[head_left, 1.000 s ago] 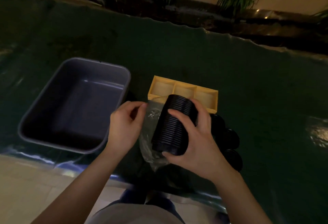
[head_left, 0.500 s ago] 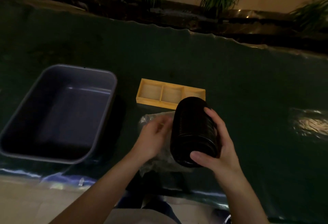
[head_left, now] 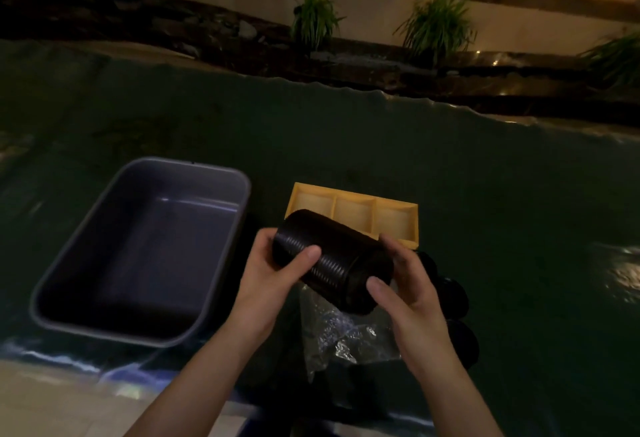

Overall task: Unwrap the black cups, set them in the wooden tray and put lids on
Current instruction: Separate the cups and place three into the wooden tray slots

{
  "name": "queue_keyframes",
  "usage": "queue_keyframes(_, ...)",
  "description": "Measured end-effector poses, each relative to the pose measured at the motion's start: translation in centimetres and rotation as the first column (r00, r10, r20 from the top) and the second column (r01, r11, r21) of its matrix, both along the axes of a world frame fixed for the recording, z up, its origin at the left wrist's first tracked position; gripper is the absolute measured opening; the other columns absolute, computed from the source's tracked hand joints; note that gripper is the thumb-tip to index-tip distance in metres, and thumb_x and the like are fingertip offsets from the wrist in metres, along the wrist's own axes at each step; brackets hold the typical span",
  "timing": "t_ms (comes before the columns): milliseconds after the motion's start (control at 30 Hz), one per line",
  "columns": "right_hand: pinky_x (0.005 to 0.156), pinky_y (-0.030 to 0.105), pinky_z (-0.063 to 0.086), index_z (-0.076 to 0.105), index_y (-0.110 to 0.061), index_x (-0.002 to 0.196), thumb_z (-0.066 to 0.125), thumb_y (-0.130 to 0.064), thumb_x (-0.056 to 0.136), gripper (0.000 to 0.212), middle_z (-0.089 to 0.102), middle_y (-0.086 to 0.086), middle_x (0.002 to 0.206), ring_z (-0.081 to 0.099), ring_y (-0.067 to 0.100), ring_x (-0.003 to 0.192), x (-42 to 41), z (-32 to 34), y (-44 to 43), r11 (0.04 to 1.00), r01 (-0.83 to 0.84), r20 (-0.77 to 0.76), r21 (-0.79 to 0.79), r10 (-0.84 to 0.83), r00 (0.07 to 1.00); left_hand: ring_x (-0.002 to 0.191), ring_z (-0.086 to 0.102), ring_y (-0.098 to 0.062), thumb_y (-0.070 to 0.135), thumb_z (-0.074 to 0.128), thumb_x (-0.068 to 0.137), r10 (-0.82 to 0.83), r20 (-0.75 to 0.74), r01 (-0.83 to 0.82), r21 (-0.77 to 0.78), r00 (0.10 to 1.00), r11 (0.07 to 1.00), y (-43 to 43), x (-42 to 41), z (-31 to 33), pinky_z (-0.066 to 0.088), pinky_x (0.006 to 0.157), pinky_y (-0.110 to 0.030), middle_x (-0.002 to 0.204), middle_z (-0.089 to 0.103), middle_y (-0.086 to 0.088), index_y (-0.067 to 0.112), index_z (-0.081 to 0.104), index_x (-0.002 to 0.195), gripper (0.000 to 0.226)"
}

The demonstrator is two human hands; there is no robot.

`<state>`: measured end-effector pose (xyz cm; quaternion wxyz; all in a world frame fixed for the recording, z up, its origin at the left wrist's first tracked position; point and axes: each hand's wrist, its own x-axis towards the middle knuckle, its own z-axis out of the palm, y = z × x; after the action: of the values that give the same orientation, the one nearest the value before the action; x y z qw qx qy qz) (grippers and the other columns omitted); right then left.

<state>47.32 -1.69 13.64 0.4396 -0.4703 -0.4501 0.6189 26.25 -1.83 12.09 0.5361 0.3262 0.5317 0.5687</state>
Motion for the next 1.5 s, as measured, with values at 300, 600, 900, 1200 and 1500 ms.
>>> queue_keyframes(300, 0.089, 0.005, 0.049, 0.058, -0.044, 0.13, 0.061, -0.074, 0.084, 0.055, 0.064, -0.029, 0.13, 0.061, -0.008, 0.12, -3.3, 2.1, -1.2, 0.973, 0.057, 0.199, 0.224, -0.103, 0.975, 0.115, 0.056, 0.009, 0.07, 0.087, 0.048, 0.121, -0.396, -0.07, 0.142, 0.91, 0.987, -2.6, -0.5, 2.7, 0.047, 0.089, -0.007, 0.115, 0.055, 0.036, 0.06, 0.04, 0.114, 0.082)
queue_keyframes(600, 0.081, 0.002, 0.05, 0.045, -0.065, 0.111, 0.081, -0.082, 0.047, 0.075, 0.057, -0.043, 0.119, 0.058, -0.016, 0.113, -4.7, 3.3, -0.8, 0.98, 0.044, 0.372, 0.195, -0.116, 0.921, 0.129, 0.048, -0.001, 0.062, 0.09, 0.051, 0.133, -0.614, -0.008, 0.201, 0.778, 0.98, -3.7, -1.3, 3.5, 0.046, 0.106, -0.029, 0.132, 0.047, 0.023, 0.063, 0.023, 0.13, 0.104)
queue_keyframes(900, 0.085, 0.006, 0.052, 0.048, -0.056, 0.116, 0.086, -0.064, 0.058, 0.069, 0.06, -0.038, 0.119, 0.061, -0.012, 0.113, -5.4, 3.8, -1.0, 0.965, 0.073, 0.341, 0.251, -0.159, 0.927, 0.126, 0.047, 0.01, 0.068, 0.089, 0.048, 0.167, -0.584, -0.025, 0.243, 0.795, 0.97, -3.4, -2.1, 3.6, 0.041, 0.095, -0.006, 0.128, 0.046, 0.038, 0.064, 0.027, 0.129, 0.102)
queue_keyframes(1200, 0.086, 0.002, 0.048, 0.045, -0.061, 0.119, 0.081, -0.075, 0.058, 0.072, 0.056, -0.041, 0.123, 0.057, -0.015, 0.117, -5.5, 4.0, -1.5, 0.963, 0.061, 0.353, 0.262, -0.154, 0.923, 0.127, 0.046, 0.009, 0.067, 0.088, 0.05, 0.166, -0.561, -0.024, 0.252, 0.811, 0.967, -3.8, -2.2, 3.7, 0.041, 0.096, -0.018, 0.129, 0.046, 0.038, 0.064, 0.028, 0.129, 0.099)
queue_keyframes(1500, 0.081, 0.006, 0.052, 0.039, -0.075, 0.112, 0.079, -0.085, 0.045, 0.079, 0.052, -0.047, 0.12, 0.054, -0.019, 0.115, -5.6, 4.0, -1.5, 0.96, 0.072, 0.382, 0.27, -0.176, 0.907, 0.125, 0.046, 0.01, 0.07, 0.086, 0.051, 0.166, -0.567, -0.008, 0.269, 0.807, 0.963, -4.1, -2.2, 3.8, 0.037, 0.097, -0.003, 0.127, 0.045, 0.041, 0.064, 0.027, 0.129, 0.097)
